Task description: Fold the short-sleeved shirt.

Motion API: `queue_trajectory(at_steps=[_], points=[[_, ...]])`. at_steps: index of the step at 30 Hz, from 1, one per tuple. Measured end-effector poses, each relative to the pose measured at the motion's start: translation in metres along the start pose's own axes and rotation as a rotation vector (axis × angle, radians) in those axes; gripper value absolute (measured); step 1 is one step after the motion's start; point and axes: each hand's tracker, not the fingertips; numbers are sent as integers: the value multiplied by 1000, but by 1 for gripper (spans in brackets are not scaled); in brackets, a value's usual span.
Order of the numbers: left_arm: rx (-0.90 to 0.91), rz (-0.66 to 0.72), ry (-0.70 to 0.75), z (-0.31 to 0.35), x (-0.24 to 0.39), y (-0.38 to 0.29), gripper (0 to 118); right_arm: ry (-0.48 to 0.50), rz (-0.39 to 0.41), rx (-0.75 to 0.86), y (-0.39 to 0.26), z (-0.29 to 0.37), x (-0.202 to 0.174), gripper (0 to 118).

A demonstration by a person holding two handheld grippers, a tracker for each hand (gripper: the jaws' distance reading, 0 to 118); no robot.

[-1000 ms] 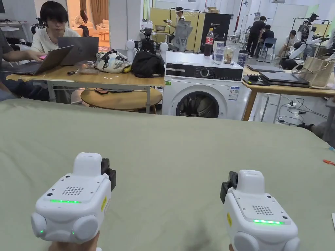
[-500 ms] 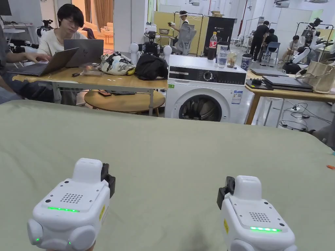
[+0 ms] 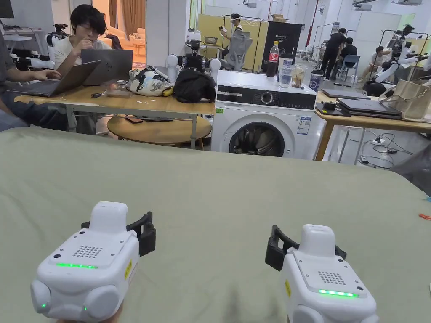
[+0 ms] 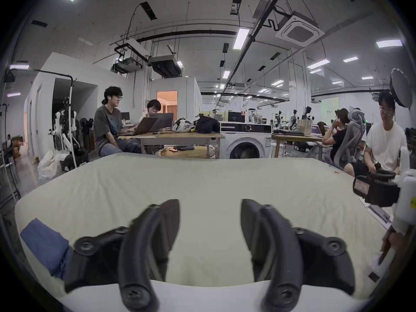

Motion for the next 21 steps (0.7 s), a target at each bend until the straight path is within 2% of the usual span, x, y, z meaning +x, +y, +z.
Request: queue_trajectory(at_steps=[3, 6, 9, 14, 18, 21], points=[[39, 36, -3, 3, -3, 1, 82, -36, -5, 22, 1, 2, 1, 86], [71, 31, 2, 6, -3, 3, 83, -4, -24, 28, 5, 1, 6, 87], [74, 13, 8, 3, -2, 6, 83, -11, 1, 11, 7, -1, 5, 87], [68, 41, -35, -1, -6, 9, 83, -8, -12, 35, 8, -1, 7, 87], [138, -13, -43, -1, -5, 5, 83, -6, 3, 30, 10, -4, 4, 87], [147, -67, -2, 1, 0, 2, 83, 90, -45, 24, 10, -6, 6, 87]])
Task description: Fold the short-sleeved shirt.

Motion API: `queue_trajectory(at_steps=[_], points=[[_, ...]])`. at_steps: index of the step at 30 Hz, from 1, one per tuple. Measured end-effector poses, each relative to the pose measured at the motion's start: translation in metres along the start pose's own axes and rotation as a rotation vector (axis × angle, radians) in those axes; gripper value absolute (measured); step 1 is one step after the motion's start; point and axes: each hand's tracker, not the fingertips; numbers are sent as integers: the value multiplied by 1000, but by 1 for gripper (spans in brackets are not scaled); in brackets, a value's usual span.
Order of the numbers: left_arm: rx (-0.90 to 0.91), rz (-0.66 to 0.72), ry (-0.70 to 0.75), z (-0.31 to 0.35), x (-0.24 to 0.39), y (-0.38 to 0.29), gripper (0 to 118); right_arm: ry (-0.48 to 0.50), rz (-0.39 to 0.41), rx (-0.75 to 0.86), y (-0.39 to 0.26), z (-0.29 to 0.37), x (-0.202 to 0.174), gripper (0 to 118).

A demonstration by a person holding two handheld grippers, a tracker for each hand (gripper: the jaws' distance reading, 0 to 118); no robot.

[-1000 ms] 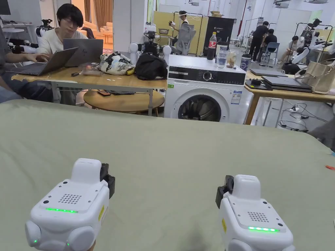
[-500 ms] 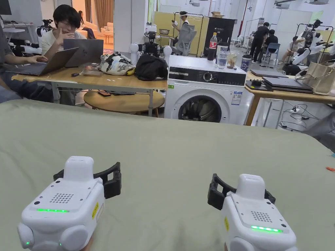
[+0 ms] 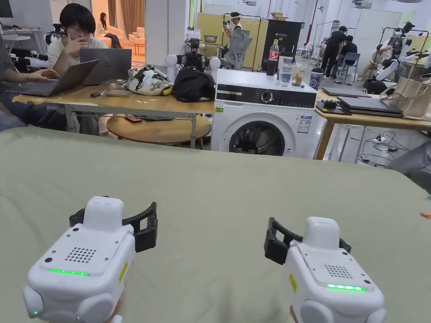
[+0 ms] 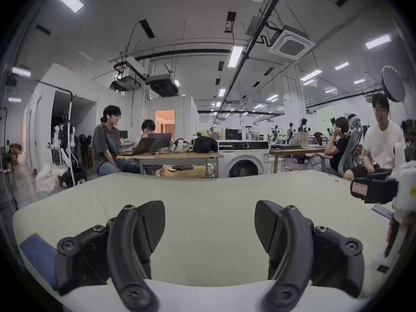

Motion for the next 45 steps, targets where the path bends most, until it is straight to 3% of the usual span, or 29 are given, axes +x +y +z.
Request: queue_trajectory(at_steps=[4, 9, 12, 19, 27, 35, 45], points=[[-23, 14, 8, -1, 0, -1, 83, -64, -15, -27, 2, -3, -6, 87], [-44, 81, 2, 0, -4, -2, 83, -97, 23, -37, 2, -3, -14, 87], [-49, 99, 5, 0, -7, -2, 83, -83, -3, -64, 3, -5, -15, 87], [-65, 115, -8, 1, -12, -1, 83, -150, -36, -98, 6, -8, -18, 87], [-75, 102, -3, 2, -12, 0, 83, -143, -27, -102, 3, -9, -18, 87], [-65, 6, 19, 2, -5, -2, 83, -148, -54, -120, 4, -14, -12, 87], [-68, 42, -6, 0, -4, -1, 83, -163, -25, -122, 1, -12, -16, 87]])
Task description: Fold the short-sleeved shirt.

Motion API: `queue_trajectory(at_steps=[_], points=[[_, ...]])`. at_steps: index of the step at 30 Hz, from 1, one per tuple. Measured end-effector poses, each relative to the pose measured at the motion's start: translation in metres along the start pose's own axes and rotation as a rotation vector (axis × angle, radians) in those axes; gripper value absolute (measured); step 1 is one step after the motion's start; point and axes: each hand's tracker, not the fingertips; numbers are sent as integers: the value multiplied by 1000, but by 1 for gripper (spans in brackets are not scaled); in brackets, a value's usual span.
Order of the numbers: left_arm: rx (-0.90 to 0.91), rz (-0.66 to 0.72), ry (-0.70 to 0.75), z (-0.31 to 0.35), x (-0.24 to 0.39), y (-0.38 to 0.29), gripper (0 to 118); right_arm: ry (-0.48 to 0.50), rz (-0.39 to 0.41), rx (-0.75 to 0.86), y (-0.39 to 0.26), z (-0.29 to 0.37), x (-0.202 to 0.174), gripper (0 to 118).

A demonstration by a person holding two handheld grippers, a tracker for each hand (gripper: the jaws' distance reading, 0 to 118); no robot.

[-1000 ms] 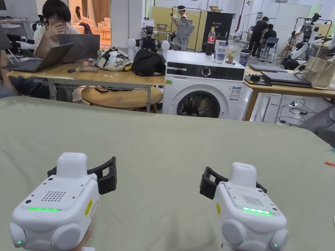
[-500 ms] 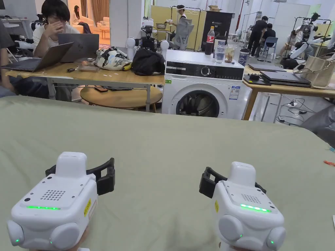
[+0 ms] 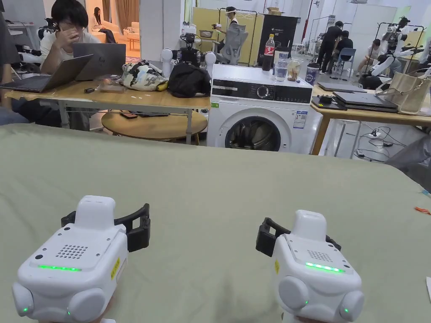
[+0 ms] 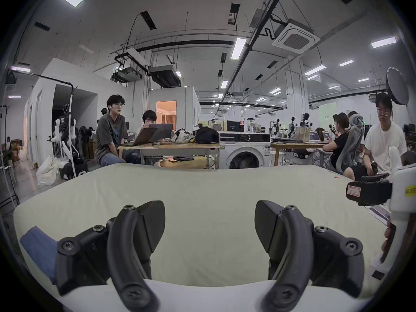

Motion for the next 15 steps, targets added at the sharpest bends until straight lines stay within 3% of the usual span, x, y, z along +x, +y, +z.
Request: queue_trajectory(at_steps=[15], points=[[-16, -4, 20, -5, -9, -1, 83, -38, 42, 10, 1, 0, -2, 87]])
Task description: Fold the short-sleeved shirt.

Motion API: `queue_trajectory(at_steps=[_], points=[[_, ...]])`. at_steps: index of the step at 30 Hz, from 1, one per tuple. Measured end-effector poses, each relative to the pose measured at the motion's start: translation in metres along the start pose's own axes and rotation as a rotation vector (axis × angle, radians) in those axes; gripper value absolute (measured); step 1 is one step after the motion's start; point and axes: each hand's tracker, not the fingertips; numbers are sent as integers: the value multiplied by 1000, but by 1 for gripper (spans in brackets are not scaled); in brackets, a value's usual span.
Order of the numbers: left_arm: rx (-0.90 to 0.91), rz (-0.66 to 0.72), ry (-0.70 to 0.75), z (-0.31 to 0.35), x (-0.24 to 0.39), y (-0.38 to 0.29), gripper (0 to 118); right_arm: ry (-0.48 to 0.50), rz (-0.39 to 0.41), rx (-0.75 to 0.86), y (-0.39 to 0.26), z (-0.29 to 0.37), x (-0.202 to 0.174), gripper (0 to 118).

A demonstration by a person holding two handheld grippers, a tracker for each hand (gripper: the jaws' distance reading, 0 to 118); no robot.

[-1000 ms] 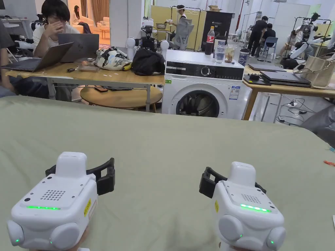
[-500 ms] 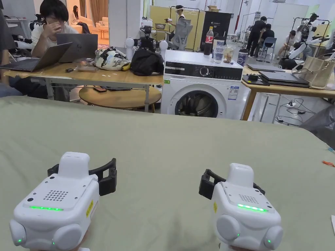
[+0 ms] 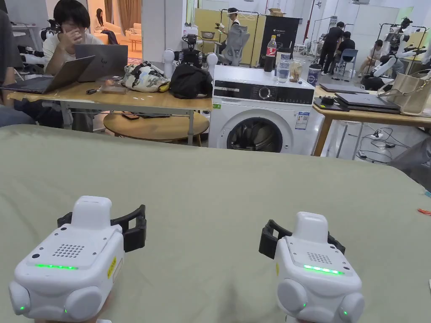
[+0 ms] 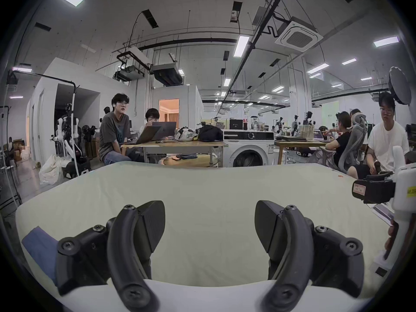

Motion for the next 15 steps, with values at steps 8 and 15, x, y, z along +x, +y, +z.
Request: queue_trajectory(at_steps=[8, 15], points=[[-8, -31, -2, -1, 2, -2, 83, 34, 11, -30, 0, -2, 0, 87], [-17, -23, -12, -2, 0, -2, 83, 39, 28, -52, 1, -13, 6, 87]])
